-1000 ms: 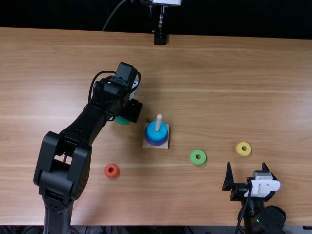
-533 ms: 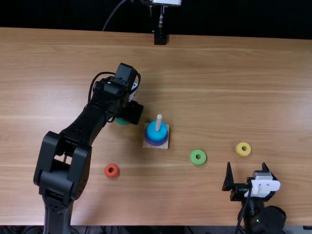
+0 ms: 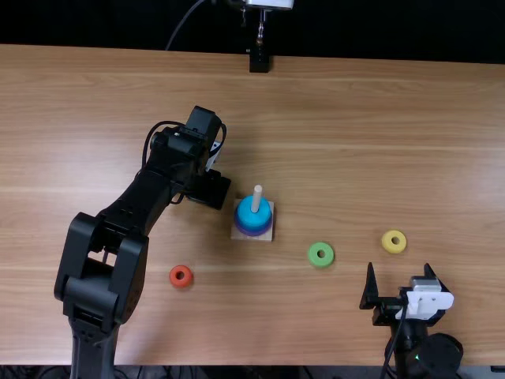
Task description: Build the Hanoi tower: stack the rings onto the peg from bottom to top in this color order: purple, dark blue, light blue, dark green, light green, yellow, orange.
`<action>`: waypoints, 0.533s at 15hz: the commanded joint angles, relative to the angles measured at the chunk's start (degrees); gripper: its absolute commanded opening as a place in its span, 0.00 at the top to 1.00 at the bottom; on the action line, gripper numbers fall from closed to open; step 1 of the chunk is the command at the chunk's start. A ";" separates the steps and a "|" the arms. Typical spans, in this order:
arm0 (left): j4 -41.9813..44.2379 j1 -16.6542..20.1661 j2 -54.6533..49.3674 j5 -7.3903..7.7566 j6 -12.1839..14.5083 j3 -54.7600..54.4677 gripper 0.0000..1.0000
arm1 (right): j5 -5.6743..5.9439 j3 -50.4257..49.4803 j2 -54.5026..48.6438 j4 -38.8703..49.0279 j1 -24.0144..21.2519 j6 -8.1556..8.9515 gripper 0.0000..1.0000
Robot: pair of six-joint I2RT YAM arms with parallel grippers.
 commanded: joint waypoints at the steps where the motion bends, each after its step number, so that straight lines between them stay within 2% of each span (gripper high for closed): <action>1: 0.03 -0.76 1.47 0.03 0.62 -1.23 0.00 | 0.32 -3.68 -0.73 -4.24 -0.46 -0.19 0.00; 8: 0.13 -0.76 2.96 0.14 0.62 -0.79 0.00 | 0.32 -3.68 -0.73 -4.24 -0.46 -0.19 0.00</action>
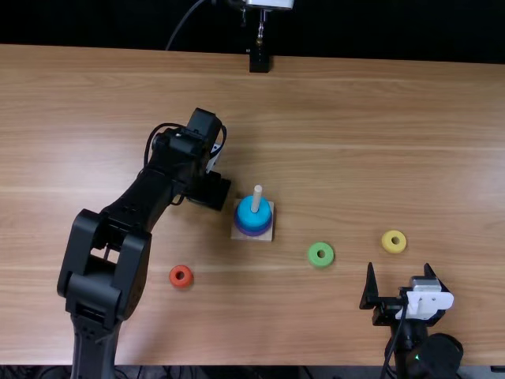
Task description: Build the Hanoi tower: stack the rings onto the peg from bottom to top in this color order: purple, dark blue, light blue, dark green, light green, yellow, orange.
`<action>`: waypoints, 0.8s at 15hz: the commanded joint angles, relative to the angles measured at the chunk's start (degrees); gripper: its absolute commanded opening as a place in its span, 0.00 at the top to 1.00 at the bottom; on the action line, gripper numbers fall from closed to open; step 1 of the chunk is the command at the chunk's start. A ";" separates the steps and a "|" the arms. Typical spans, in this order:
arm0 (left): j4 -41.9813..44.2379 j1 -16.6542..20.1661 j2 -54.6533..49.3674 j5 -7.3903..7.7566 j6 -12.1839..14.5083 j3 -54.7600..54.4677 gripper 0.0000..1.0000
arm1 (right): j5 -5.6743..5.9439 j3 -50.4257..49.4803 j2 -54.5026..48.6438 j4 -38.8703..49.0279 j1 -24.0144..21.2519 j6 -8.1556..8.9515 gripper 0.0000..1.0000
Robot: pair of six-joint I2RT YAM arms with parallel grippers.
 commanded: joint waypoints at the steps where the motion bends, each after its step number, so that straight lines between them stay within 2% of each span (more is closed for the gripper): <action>1: -0.17 -0.76 1.87 0.10 0.66 -0.79 0.00 | 0.30 -3.68 -0.73 -4.26 -0.46 -0.23 0.00; 12: 0.78 -0.67 2.84 0.52 0.45 2.02 0.00 | 0.30 -3.68 -0.73 -4.26 -0.46 -0.23 0.00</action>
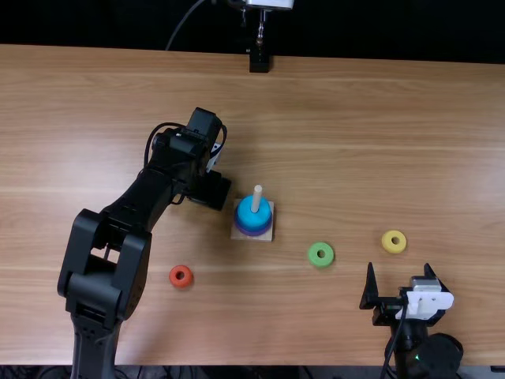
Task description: Build the Hanoi tower: stack the rings onto the peg from bottom to top in this color order: purple, dark blue, light blue, dark green, light green, yellow, orange.
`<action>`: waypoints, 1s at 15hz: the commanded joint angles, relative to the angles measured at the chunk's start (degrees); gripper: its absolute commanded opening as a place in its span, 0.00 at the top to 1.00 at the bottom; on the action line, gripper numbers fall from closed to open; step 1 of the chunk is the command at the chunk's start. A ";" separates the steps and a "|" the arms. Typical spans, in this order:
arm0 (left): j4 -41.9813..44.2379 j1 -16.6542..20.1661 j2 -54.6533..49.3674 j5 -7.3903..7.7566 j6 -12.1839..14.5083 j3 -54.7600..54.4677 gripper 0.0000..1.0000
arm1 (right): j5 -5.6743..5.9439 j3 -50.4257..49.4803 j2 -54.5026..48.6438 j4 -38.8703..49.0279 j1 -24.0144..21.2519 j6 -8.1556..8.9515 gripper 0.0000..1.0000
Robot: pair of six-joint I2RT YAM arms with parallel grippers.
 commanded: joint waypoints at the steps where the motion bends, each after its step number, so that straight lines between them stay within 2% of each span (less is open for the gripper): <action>1: 0.36 -0.69 3.52 0.37 0.45 2.53 0.00 | 0.32 -3.68 -0.73 -4.24 -0.46 -0.21 0.00; 8: -0.80 -0.34 4.05 0.37 0.56 3.32 0.00 | 0.32 -3.68 -0.73 -4.24 -0.46 -0.21 0.00; 9: -0.80 -0.34 4.05 0.47 0.56 3.23 0.34 | 0.32 -3.68 -0.73 -4.24 -0.46 -0.21 0.00; 10: 0.05 -0.43 3.96 0.37 0.45 3.23 0.85 | 0.32 -3.68 -0.73 -4.24 -0.46 -0.21 0.00; 11: 0.26 -0.43 3.96 0.26 0.14 3.06 1.00 | 0.32 -3.68 -0.73 -4.24 -0.46 -0.21 0.00; 15: -0.48 -0.60 3.61 0.26 0.45 3.23 1.00 | 0.32 -3.68 -0.73 -4.24 -0.46 -0.21 0.00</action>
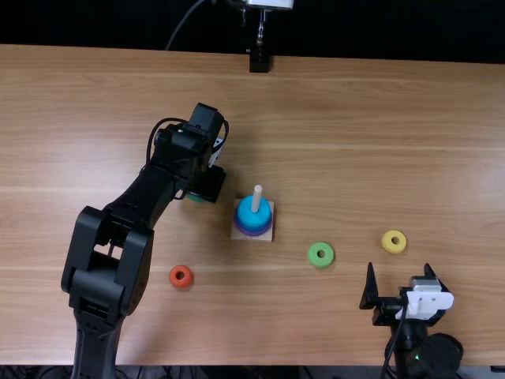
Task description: Build the Hanoi tower: stack the rings onto the peg from bottom to top in this color order: purple, dark blue, light blue, dark green, light green, yellow, orange.
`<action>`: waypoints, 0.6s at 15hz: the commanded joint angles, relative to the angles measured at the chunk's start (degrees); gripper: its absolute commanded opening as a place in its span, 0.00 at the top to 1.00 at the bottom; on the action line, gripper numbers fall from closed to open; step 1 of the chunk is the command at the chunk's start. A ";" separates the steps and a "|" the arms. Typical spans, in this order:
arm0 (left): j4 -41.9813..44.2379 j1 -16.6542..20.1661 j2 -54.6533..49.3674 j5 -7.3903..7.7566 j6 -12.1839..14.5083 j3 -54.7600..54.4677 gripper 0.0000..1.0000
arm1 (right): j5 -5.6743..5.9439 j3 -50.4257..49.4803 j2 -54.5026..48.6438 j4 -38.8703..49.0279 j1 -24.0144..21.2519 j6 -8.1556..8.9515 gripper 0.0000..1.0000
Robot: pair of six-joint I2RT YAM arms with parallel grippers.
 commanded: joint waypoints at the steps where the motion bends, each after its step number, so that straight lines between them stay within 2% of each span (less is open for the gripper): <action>1: -0.75 -0.52 1.77 0.26 0.58 1.11 1.00 | 0.32 -3.68 -0.73 -4.26 -0.46 -0.21 0.00; 4: -2.54 -0.52 -2.80 0.26 0.47 4.45 1.00 | 0.32 -3.68 -0.73 -4.26 -0.46 -0.21 0.00; 9: -14.57 -0.52 -9.57 0.26 -0.26 11.40 1.00 | 0.32 -3.68 -0.73 -4.26 -0.46 -0.21 0.00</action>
